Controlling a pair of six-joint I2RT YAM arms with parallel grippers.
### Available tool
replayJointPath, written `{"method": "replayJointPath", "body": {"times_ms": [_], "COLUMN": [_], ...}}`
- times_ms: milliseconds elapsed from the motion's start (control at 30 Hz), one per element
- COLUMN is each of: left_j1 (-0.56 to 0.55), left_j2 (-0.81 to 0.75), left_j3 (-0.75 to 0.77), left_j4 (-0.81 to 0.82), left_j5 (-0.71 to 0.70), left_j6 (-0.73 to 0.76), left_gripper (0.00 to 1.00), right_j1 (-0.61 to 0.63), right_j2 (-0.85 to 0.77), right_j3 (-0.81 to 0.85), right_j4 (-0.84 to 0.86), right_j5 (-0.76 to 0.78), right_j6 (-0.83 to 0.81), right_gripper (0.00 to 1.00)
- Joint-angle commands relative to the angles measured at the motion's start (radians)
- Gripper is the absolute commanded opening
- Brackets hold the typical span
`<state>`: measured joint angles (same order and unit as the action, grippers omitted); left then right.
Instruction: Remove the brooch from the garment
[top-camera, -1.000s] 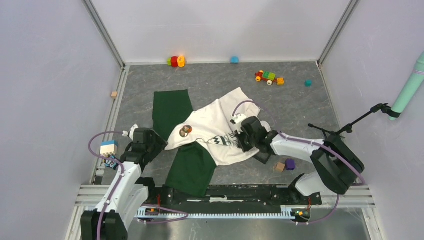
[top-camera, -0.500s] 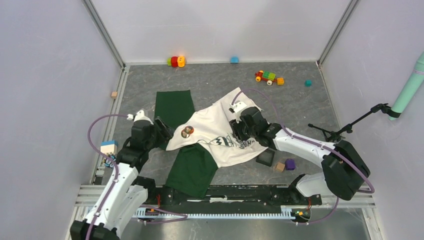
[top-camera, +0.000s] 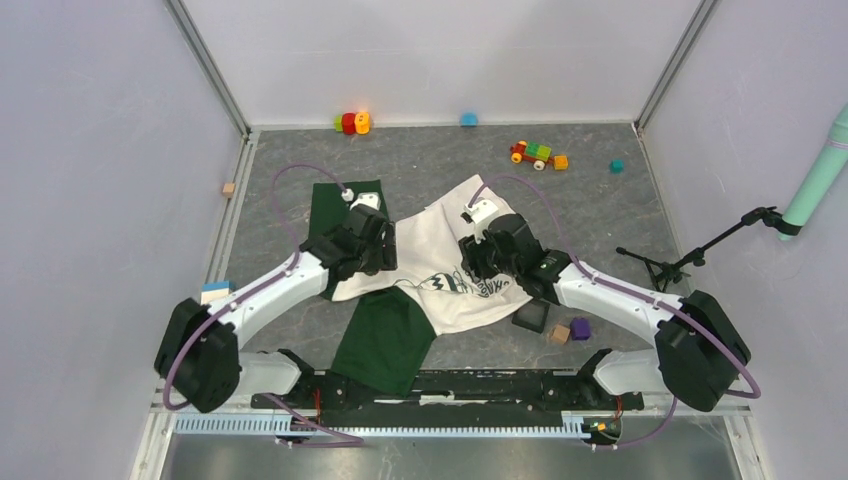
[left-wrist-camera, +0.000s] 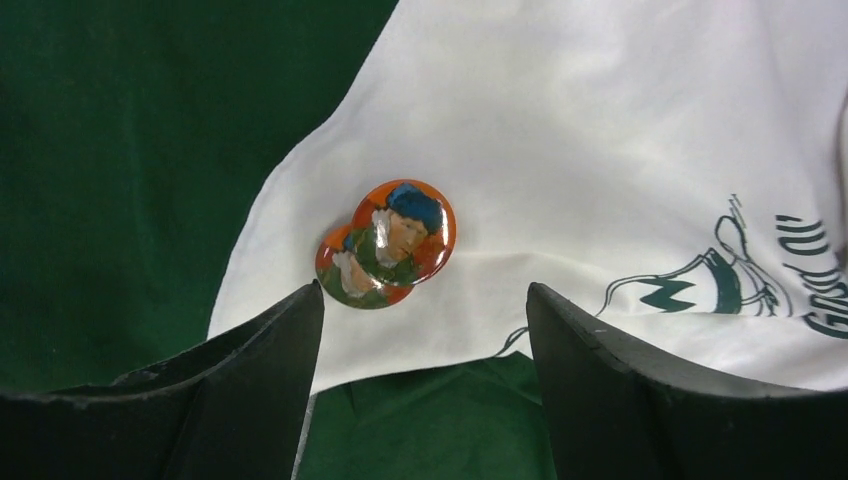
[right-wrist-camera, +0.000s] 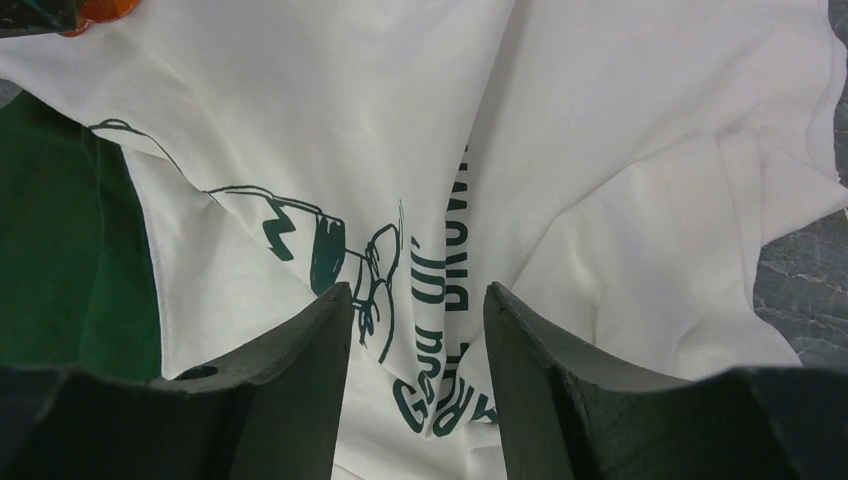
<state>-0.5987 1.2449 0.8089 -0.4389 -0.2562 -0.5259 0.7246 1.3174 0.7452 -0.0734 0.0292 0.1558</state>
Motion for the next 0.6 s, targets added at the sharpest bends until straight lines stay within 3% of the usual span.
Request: {"method": "replayJointPath", "body": {"times_ms": [0,300,400,567], "left_j1": [-0.028,-0.033,-0.033,-0.033], "left_j2": [0.079,0.236,0.276,0.277], "left_j3": [0.091,0.159,0.179,0.190], "left_j4": [-0.040,-0.069,-0.083,-0.074], "left_j5": [-0.072,-0.116,-0.125,-0.084], "left_j6": [0.093,0.169,0.165,0.141], "left_gripper": [0.80,0.74,0.64,0.38], "right_j1": [-0.004,-0.004,-0.004,-0.002], "right_j2": [-0.037,-0.018,0.003,0.079], "right_j3": [-0.031,-0.074,-0.081,-0.066], "right_j4": [0.043,0.101,0.127,0.213], "right_j5": [0.022,0.003,-0.011,-0.120], "right_j6": [0.004,0.033,0.049,0.080], "right_gripper": [0.57,0.57,0.57,0.60]}}
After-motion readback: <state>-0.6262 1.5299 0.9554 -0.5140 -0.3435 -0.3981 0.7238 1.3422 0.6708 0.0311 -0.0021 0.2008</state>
